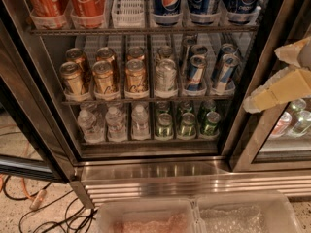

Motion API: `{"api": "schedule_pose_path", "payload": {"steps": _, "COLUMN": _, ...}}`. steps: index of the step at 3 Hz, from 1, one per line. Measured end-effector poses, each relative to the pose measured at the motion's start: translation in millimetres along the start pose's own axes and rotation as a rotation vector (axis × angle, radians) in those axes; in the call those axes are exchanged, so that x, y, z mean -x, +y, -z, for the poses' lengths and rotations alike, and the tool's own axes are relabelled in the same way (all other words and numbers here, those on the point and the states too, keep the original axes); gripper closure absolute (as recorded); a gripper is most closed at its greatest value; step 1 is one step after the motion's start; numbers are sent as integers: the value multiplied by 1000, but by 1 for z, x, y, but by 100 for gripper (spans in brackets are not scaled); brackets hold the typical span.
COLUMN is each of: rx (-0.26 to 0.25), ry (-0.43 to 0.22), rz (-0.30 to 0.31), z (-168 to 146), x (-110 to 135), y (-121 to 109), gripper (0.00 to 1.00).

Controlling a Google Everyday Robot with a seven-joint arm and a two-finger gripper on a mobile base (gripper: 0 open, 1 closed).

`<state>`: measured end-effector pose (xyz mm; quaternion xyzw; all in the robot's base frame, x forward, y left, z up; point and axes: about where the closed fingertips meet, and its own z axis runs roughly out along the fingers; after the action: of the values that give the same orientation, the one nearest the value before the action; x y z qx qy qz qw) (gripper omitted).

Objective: Pick pepsi can from top shelf of fridge

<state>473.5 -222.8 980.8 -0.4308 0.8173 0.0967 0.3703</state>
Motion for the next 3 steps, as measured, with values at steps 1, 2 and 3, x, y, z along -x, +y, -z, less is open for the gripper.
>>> {"api": "schedule_pose_path", "payload": {"steps": 1, "rx": 38, "ry": -67, "rz": -19, "z": -16, "x": 9, "y": -19, "gripper": 0}}
{"api": "schedule_pose_path", "payload": {"steps": 2, "rx": 42, "ry": -74, "rz": -13, "z": -16, "x": 14, "y": -20, "gripper": 0}}
{"api": "schedule_pose_path", "payload": {"steps": 3, "rx": 35, "ry": -119, "rz": -38, "z": -26, "x": 24, "y": -23, "gripper": 0}}
